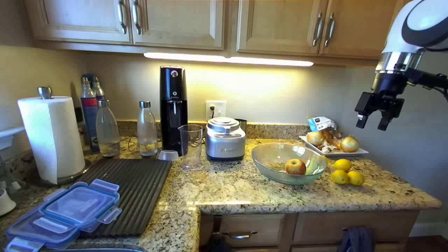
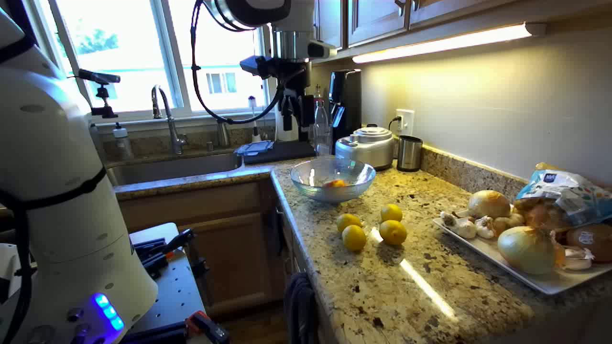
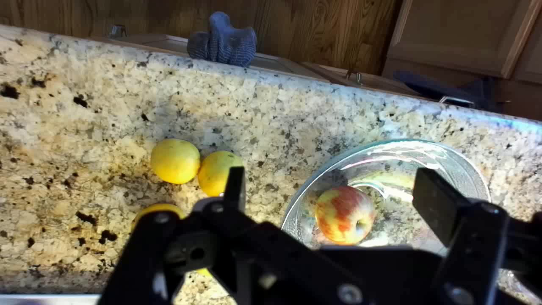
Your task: Place one lemon from the counter in the glass bowl
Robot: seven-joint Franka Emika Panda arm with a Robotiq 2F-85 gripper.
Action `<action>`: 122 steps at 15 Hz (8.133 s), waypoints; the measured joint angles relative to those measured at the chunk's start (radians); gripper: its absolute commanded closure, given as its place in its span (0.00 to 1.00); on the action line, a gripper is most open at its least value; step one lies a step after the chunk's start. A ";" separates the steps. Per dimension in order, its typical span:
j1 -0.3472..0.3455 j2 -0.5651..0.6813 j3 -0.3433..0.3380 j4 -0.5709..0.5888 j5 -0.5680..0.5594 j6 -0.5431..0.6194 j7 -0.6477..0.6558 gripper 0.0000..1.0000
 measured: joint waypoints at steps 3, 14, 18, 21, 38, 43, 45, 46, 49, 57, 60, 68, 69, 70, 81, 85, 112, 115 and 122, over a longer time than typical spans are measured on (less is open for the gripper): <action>0.000 0.001 0.000 0.002 0.000 0.000 0.000 0.00; -0.055 0.111 0.003 0.038 -0.024 0.064 0.171 0.00; -0.113 0.238 0.000 0.083 -0.055 0.132 0.334 0.00; -0.132 0.328 -0.010 0.114 -0.061 0.171 0.466 0.00; -0.125 0.593 -0.102 0.210 -0.198 0.284 0.967 0.00; -0.105 0.683 -0.146 0.228 -0.186 0.374 1.127 0.00; -0.104 0.706 -0.149 0.230 -0.149 0.402 1.150 0.00; -0.104 0.715 -0.150 0.231 -0.126 0.405 1.154 0.00; -0.103 0.733 -0.150 0.232 -0.069 0.405 1.156 0.00; -0.103 0.784 -0.146 0.233 0.006 0.456 1.154 0.00; -0.103 0.808 -0.143 0.238 0.020 0.476 1.153 0.00; -0.101 0.844 -0.141 0.259 0.036 0.478 1.153 0.45; -0.101 0.846 -0.141 0.260 0.038 0.479 1.153 0.40; -0.101 0.847 -0.141 0.261 0.039 0.479 1.153 0.19; -0.088 0.834 -0.144 0.264 0.043 0.478 1.146 0.00; -0.087 0.831 -0.141 0.264 0.044 0.478 1.146 0.00; -0.060 0.663 -0.180 0.224 -0.029 0.474 1.126 0.67; -0.036 0.580 -0.181 0.209 -0.104 0.474 1.126 0.67; 0.018 0.462 -0.060 0.214 -0.159 0.476 1.113 0.67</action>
